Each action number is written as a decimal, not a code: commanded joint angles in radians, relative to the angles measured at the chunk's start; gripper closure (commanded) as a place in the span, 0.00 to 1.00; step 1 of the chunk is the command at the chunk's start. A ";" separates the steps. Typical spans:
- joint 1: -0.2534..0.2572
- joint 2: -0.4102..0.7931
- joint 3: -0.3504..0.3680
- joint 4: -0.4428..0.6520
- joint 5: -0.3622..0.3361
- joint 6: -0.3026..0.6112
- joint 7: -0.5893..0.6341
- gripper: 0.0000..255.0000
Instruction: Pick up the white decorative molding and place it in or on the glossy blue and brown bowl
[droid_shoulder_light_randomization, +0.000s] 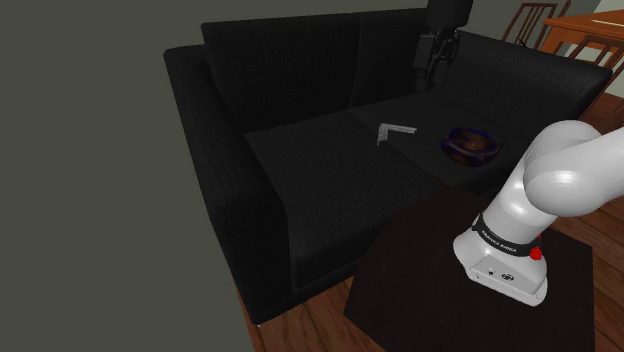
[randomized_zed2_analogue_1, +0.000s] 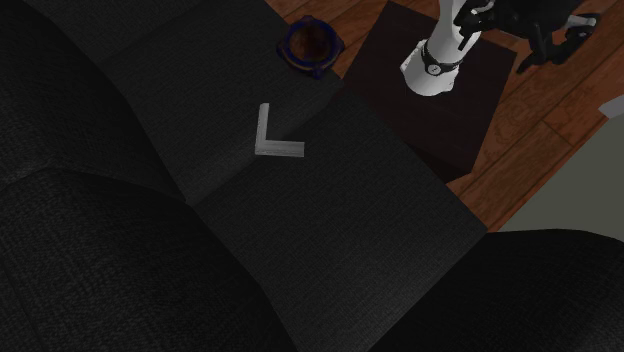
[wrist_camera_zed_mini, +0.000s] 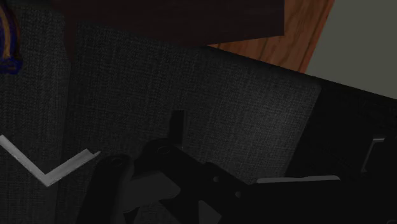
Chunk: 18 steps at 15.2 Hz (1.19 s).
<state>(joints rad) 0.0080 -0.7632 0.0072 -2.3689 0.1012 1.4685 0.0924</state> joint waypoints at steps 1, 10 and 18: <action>0.000 0.000 0.000 0.000 0.000 0.000 0.000 0.00; -0.041 0.009 -0.109 -0.208 -0.180 0.261 -0.223 0.00; -0.093 0.143 -0.228 -0.301 -0.338 0.555 -0.397 0.00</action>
<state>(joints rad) -0.0791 -0.6424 -0.2063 -2.6628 -0.2163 1.9827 -0.2830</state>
